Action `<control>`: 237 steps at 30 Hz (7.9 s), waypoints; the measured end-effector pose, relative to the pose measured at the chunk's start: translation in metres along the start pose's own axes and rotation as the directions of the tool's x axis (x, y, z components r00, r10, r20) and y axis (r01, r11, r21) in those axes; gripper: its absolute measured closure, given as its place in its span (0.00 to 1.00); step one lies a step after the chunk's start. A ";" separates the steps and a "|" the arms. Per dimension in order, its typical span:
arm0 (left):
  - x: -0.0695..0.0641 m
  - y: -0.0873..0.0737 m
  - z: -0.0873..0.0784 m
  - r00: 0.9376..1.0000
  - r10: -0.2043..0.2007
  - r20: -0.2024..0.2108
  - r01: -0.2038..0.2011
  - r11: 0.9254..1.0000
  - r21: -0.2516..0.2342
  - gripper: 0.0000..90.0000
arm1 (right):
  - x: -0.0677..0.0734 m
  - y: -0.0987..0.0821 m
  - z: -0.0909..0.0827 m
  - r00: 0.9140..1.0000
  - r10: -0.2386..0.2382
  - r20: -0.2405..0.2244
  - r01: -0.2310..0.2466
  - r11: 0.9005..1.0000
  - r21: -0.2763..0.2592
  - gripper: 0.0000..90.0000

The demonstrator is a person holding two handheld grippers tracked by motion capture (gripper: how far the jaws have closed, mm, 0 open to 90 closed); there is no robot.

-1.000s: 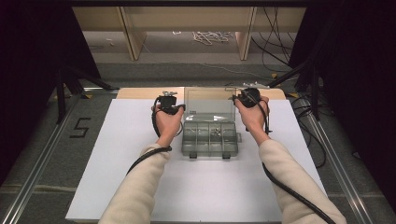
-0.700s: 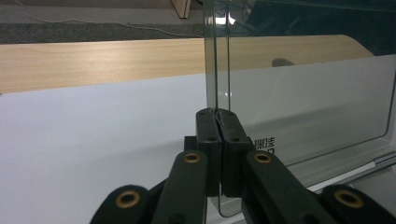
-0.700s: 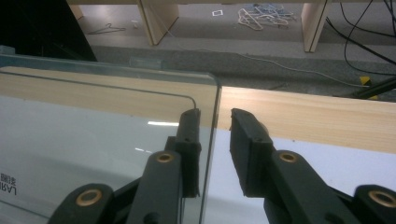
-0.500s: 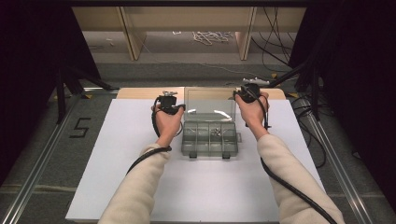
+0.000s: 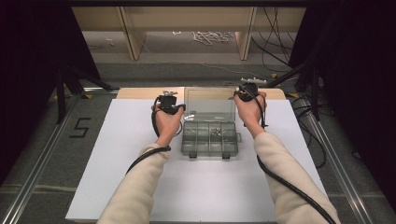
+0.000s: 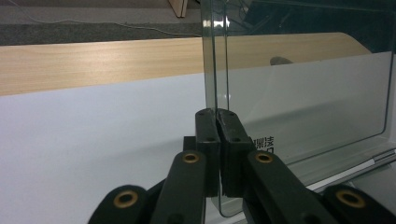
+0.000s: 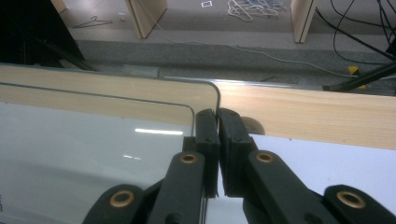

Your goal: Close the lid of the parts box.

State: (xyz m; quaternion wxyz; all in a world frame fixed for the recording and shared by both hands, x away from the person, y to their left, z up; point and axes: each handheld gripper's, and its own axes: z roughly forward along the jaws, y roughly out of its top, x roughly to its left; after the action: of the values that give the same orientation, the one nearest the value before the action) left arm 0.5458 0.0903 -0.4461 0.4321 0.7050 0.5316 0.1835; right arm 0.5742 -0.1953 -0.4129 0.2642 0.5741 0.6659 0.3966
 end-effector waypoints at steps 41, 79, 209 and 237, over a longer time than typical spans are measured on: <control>-0.013 0.035 -0.025 0.994 0.111 -0.005 -0.110 0.980 -0.163 0.82 | 0.004 -0.016 -0.042 0.996 -0.070 -0.058 0.063 0.991 -0.115 0.98; -0.017 0.023 -0.046 0.993 0.114 -0.014 -0.114 0.973 -0.203 0.96 | 0.005 -0.029 -0.061 0.990 -0.124 -0.060 0.113 0.979 -0.170 0.97; -0.041 -0.044 -0.095 0.949 0.310 -0.063 -0.316 0.912 -0.261 0.95 | 0.011 -0.085 -0.114 0.962 -0.258 -0.094 0.235 0.950 -0.204 0.97; -0.043 -0.060 -0.102 0.944 0.327 -0.051 -0.329 0.912 -0.244 0.94 | 0.010 -0.096 -0.121 0.954 -0.280 -0.103 0.259 0.949 -0.182 0.97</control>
State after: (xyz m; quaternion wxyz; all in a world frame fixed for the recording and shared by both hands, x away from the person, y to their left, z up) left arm 0.4214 0.0968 -0.4284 0.4777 0.7236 0.3803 0.3217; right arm 0.4212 -0.2150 -0.4256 0.3197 0.4269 0.7183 0.4468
